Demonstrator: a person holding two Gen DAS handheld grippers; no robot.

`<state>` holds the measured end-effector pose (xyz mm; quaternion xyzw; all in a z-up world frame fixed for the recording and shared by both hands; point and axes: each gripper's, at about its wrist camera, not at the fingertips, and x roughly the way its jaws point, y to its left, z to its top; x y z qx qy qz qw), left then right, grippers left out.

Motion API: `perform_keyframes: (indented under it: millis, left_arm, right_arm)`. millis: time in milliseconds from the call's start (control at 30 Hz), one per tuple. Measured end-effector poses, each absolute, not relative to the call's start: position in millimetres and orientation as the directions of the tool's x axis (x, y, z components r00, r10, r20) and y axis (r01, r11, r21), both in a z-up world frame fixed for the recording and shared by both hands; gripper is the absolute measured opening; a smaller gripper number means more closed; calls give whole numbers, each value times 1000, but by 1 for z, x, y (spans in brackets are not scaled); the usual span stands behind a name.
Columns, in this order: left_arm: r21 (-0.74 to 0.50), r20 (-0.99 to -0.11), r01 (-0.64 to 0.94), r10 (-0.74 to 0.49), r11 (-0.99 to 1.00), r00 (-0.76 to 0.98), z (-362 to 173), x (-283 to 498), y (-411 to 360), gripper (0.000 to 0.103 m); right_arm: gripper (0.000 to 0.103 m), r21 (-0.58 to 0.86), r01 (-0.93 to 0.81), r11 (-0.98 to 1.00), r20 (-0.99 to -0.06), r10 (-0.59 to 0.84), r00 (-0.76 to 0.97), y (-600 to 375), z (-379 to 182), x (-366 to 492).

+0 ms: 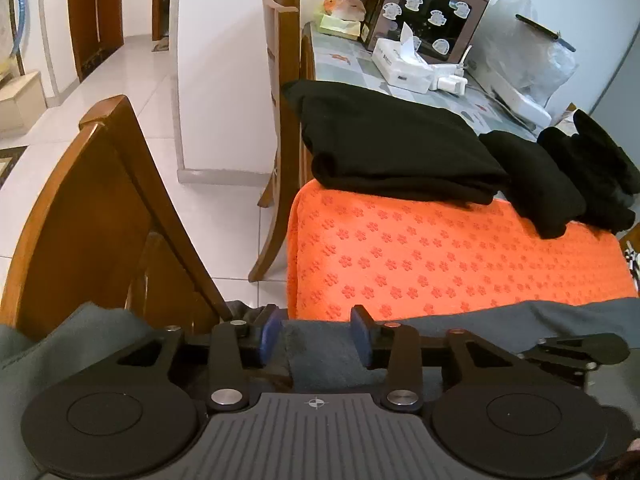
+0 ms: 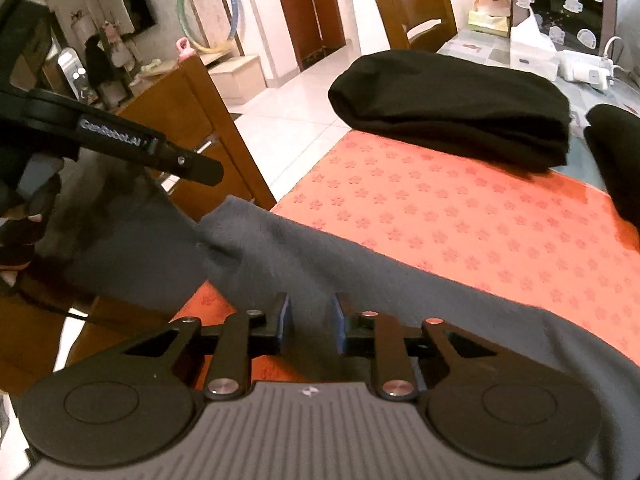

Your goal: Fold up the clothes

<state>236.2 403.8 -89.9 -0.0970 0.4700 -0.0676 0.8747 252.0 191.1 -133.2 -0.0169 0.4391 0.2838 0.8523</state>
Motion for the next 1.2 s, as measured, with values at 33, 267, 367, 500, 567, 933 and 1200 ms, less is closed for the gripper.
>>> perform_keyframes:
  millis: [33, 267, 367, 500, 567, 933, 1200]
  left_arm:
    - [-240, -809, 25, -214, 971, 548, -90, 238, 405, 42]
    - [-293, -830, -15, -247, 956, 501, -110, 243, 410, 46]
    - [-314, -838, -36, -260, 949, 479, -119, 245, 412, 48]
    - [-363, -835, -82, -285, 928, 471, -127, 248, 419, 50]
    - [-389, -833, -104, -301, 916, 464, -130, 249, 422, 50]
    - [-296, -792, 182, -348, 938, 502, -113, 255, 385, 9]
    - [-191, -781, 478, -428, 857, 455, -108, 270, 344, 50]
  right_arm:
    - [23, 208, -508, 836, -765, 462, 448, 196, -136, 253]
    - [23, 132, -597, 791, -770, 461, 441, 225, -142, 231]
    - [23, 116, -608, 786, -765, 461, 450, 226, -142, 226]
    - [24, 123, -606, 786, -759, 468, 453, 224, -143, 226]
    - [24, 118, -608, 785, -758, 467, 456, 224, -144, 226]
    - [24, 106, -616, 780, -751, 469, 465, 224, -146, 223]
    - [24, 109, -619, 778, -746, 475, 466, 223, -147, 223]
